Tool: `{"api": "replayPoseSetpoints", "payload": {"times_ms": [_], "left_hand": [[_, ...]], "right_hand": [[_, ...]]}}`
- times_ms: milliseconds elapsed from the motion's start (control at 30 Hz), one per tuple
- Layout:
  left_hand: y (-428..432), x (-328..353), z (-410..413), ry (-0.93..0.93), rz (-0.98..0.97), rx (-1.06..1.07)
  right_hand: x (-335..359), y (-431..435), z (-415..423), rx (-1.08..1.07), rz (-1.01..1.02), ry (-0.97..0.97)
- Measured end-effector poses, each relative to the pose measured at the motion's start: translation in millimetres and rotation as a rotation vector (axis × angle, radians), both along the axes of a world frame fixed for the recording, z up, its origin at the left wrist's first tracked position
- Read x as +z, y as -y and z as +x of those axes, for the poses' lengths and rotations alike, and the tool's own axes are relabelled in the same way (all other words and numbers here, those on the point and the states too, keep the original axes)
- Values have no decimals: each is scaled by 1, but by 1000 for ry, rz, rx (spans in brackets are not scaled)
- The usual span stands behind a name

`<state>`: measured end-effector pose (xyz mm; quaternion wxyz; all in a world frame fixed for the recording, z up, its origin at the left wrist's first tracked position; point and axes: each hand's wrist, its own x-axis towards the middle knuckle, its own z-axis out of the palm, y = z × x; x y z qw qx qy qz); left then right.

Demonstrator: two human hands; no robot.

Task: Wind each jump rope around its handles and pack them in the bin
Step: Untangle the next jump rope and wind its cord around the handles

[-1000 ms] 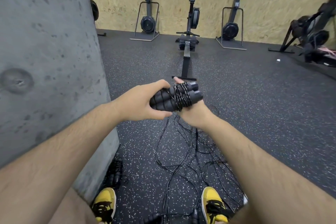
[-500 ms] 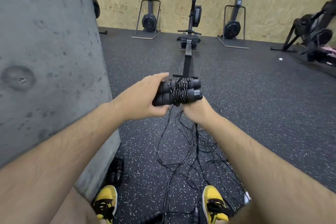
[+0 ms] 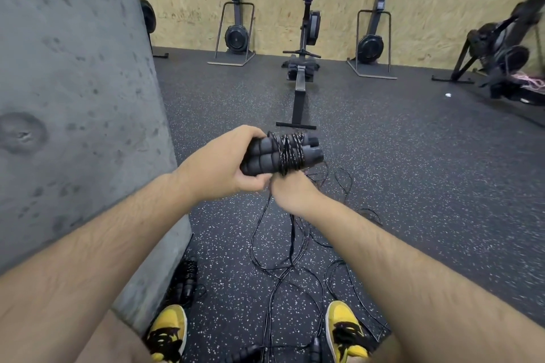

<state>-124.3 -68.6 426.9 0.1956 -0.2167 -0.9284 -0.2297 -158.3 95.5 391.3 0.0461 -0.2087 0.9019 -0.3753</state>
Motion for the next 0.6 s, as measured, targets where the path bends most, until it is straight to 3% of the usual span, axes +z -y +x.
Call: {"api": "replayPoseSetpoints", "payload": {"times_ms": [167, 300, 467, 600], "left_hand": [[21, -3, -24, -114, -199, 133], [41, -10, -36, -131, -227, 164], [47, -21, -40, -91, -279, 71], [30, -25, -28, -15, -291, -97]], "right_hand": [[1, 0, 27, 122, 269, -77], [29, -9, 47, 150, 500, -176], [57, -33, 54, 105, 605, -638], [67, -41, 31, 131, 531, -836]]}}
